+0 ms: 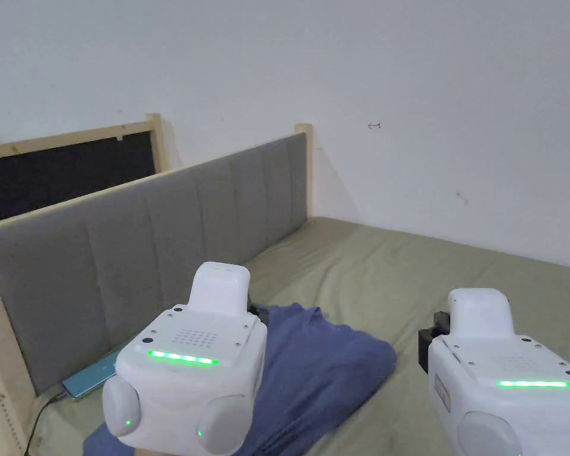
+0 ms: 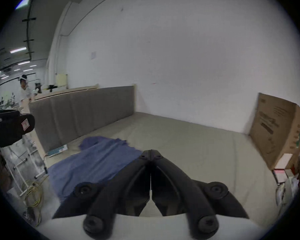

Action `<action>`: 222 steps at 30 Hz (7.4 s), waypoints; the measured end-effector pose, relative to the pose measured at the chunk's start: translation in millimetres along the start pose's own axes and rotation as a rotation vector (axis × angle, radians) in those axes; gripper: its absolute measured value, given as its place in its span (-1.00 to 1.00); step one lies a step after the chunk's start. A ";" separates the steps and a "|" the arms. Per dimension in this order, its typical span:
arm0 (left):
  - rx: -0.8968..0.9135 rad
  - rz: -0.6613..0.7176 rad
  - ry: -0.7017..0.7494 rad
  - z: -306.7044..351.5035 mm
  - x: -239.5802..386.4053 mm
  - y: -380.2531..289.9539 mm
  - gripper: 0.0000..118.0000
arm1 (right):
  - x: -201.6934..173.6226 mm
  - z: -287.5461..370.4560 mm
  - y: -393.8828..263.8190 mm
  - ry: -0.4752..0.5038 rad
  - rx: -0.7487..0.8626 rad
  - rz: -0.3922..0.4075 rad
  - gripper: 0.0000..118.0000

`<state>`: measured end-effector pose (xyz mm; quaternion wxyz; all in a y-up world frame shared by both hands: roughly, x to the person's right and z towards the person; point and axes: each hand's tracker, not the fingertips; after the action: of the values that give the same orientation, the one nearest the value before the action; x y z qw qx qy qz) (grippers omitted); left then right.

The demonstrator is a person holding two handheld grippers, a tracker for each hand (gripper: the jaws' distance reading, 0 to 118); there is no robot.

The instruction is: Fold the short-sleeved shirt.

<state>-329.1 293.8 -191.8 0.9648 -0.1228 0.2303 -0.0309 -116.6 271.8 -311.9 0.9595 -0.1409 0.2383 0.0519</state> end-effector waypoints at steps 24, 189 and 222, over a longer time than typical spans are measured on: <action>-0.756 0.032 -0.222 -298.3 57.3 -153.8 0.75 | 28.3 -99.2 -63.4 -0.075 -0.294 -0.009 -1.00; -0.026 0.025 -0.350 -267.9 198.7 401.6 -0.97 | 495.1 47.3 353.2 -0.585 0.097 -0.454 -0.95; -0.654 -0.005 -0.328 -361.6 221.8 -75.2 -0.97 | 485.5 -116.0 -124.8 -0.537 -0.722 -0.582 -0.95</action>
<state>-294.9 114.7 -582.1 0.8986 -0.4287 0.0697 0.0622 280.7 134.1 -608.6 0.8520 -0.5038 -0.0977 -0.1034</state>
